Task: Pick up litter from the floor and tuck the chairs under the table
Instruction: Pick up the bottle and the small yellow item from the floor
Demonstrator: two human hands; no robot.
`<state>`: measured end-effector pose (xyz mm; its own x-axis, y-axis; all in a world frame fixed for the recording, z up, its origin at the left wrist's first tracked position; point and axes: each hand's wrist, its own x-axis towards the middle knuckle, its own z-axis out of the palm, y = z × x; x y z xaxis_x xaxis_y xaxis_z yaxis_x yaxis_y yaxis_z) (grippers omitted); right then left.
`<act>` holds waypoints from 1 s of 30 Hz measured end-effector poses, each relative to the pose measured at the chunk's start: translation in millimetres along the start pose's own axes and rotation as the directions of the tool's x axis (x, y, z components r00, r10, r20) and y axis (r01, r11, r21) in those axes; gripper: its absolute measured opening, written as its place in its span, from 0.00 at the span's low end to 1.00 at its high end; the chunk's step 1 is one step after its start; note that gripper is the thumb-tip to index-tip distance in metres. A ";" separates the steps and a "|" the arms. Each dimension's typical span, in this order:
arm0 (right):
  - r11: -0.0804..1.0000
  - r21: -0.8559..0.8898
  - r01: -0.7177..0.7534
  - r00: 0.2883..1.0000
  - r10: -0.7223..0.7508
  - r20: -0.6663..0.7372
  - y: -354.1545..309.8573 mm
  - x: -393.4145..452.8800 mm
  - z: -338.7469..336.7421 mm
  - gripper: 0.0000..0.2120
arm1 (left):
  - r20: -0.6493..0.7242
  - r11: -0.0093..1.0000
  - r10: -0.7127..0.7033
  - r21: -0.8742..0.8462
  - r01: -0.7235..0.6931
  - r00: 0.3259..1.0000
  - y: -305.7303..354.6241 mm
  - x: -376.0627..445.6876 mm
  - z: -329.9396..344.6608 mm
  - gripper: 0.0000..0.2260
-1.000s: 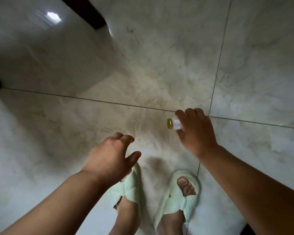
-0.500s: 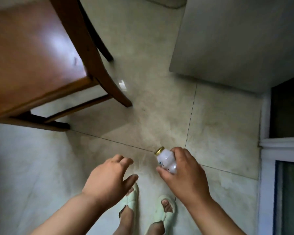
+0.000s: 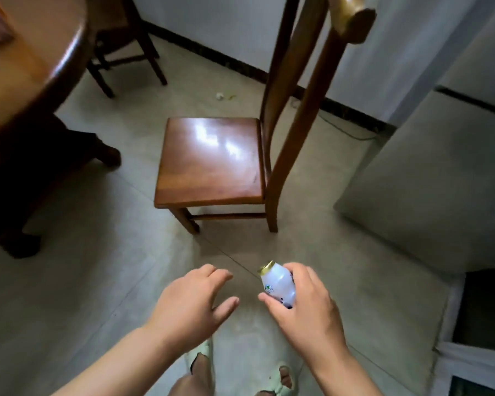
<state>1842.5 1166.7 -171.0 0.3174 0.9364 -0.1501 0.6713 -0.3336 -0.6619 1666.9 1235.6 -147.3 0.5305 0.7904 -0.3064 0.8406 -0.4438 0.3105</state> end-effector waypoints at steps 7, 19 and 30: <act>0.990 0.070 0.120 0.993 -0.121 0.009 -128.2 26.9 29.0 0.17 | -0.130 0.977 -0.204 -0.093 0.193 0.970 -97.8 -44.8 -78.5 0.21; 0.983 0.076 0.165 0.986 -0.163 -0.029 -295.7 115.0 103.8 0.15 | -0.231 0.964 -0.257 -0.132 0.232 0.938 -259.7 -8.1 -189.0 0.21; 0.966 0.009 0.258 0.966 -0.258 -0.007 -352.1 258.4 101.9 0.18 | -0.251 0.940 -0.325 -0.191 0.282 0.912 -315.0 100.6 -248.3 0.21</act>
<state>1619.9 1537.2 -51.5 0.1378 0.9900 0.0312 0.7243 -0.0792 -0.6849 1428.3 1559.8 -52.5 0.1831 0.9709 -0.1541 0.9192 -0.1135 0.3772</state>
